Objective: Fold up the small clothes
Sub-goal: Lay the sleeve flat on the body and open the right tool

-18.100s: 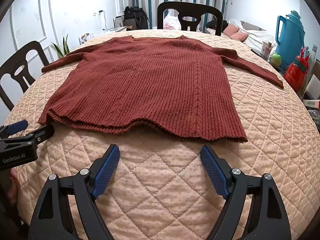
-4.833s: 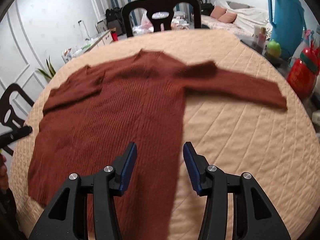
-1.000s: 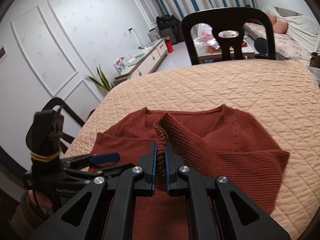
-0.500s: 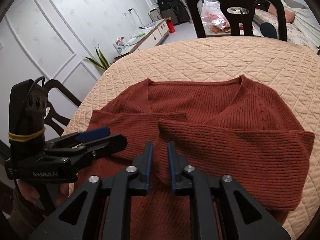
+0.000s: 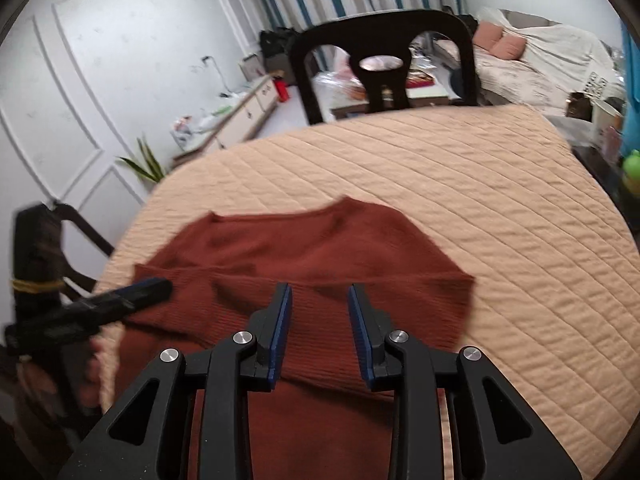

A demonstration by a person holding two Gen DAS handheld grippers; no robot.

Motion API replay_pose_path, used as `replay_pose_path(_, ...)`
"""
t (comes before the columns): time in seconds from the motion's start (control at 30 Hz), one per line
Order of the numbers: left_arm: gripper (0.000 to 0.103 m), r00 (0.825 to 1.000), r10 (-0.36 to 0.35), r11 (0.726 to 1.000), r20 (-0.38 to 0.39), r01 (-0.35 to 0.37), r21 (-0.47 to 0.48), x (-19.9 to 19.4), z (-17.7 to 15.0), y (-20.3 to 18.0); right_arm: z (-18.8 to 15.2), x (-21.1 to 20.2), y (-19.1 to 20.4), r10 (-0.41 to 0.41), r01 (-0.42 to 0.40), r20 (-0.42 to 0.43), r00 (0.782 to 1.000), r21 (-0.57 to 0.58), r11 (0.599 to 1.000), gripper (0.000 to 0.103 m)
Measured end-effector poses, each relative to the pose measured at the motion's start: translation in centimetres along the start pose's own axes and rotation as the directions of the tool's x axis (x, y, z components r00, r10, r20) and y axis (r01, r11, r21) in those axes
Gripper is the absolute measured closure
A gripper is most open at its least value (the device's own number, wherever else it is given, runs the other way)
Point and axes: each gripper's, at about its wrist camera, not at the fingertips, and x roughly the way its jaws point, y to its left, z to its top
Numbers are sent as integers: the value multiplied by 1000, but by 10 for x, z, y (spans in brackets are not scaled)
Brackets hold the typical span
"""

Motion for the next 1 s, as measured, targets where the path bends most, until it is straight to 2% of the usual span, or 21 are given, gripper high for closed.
replay_pose_path(0.1,19,1000,-21,999,-20,22,36,9,0,-13,-6,10,-5,-76,75,-12,997,-32,997,73)
replay_pose_path(0.27,19,996,-21,997,-82,27,69,28,-10,-20,-13,29,-18,-138,136,-57,989,-36,990,73)
replay_pose_path(0.37,19,992,19,996,-122,-8,91,37,-17,-16,-15,34,-28,-129,129,-75,989,-6,992,73)
replay_pose_path(0.5,19,993,23,995,-118,-12,95,36,-19,-13,-15,32,-32,-122,122,-70,990,-2,993,73)
replay_pose_path(0.67,19,991,56,987,-125,-36,158,34,-26,-16,-16,31,-30,-127,126,-66,990,-20,992,73)
replay_pose_path(0.87,19,990,66,986,-128,-45,162,24,-33,-11,-26,18,-22,-120,118,-55,991,-30,993,73)
replay_pose_path(1.0,19,988,96,980,-119,-73,187,18,-40,-11,-36,17,-20,-161,157,-68,985,-62,986,73)
